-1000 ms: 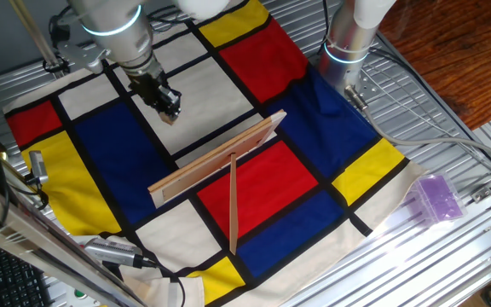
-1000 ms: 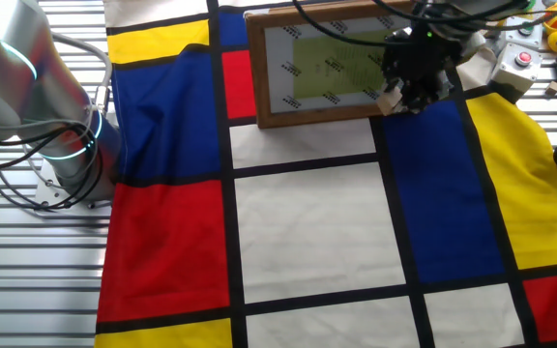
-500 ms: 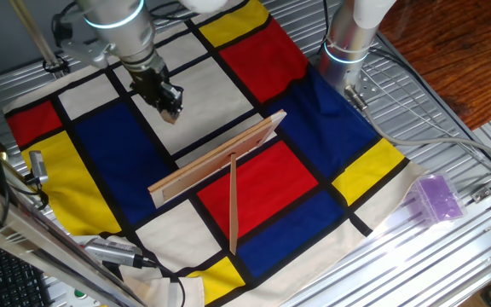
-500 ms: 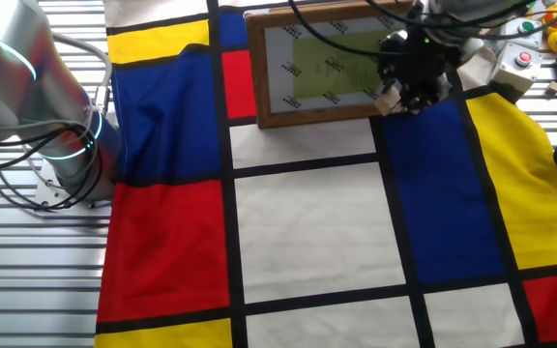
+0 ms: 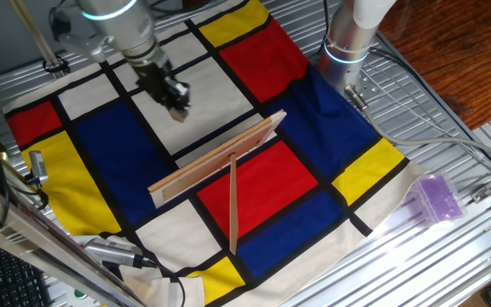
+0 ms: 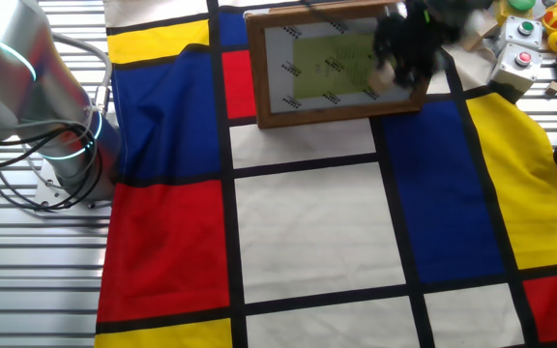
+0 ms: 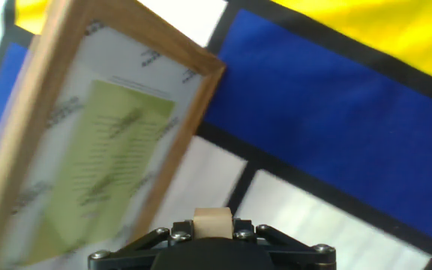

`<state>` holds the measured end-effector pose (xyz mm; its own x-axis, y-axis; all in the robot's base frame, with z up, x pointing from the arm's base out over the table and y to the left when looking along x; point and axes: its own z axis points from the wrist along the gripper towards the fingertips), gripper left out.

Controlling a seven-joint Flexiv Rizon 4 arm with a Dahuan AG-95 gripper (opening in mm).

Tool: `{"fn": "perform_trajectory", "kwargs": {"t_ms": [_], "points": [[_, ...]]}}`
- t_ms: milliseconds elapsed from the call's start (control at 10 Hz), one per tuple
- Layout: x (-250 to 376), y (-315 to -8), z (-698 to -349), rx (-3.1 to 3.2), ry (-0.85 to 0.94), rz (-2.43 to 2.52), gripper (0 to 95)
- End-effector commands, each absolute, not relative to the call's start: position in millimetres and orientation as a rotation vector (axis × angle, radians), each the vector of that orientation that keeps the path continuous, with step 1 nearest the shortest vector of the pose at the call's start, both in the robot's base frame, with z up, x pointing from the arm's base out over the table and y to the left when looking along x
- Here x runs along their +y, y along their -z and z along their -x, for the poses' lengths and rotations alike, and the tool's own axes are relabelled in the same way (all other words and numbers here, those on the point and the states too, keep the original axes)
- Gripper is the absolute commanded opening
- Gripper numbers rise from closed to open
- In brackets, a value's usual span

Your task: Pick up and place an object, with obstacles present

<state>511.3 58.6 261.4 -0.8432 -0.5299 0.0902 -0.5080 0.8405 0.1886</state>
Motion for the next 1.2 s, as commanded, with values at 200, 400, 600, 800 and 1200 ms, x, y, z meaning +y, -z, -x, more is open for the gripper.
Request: {"fn": "perform_trajectory", "kwargs": {"t_ms": [200,400,600,800,1200], "points": [[107,-292,-480,-2.889,0.222,-0.634,0.0],[125,-300,-483,-2.893,0.224,-0.551,0.0],[132,-305,-489,-2.888,0.241,-0.508,0.0],[136,-306,-492,-2.881,0.221,-0.507,0.0],[135,-306,-492,-2.846,0.174,-0.718,0.0]]}}
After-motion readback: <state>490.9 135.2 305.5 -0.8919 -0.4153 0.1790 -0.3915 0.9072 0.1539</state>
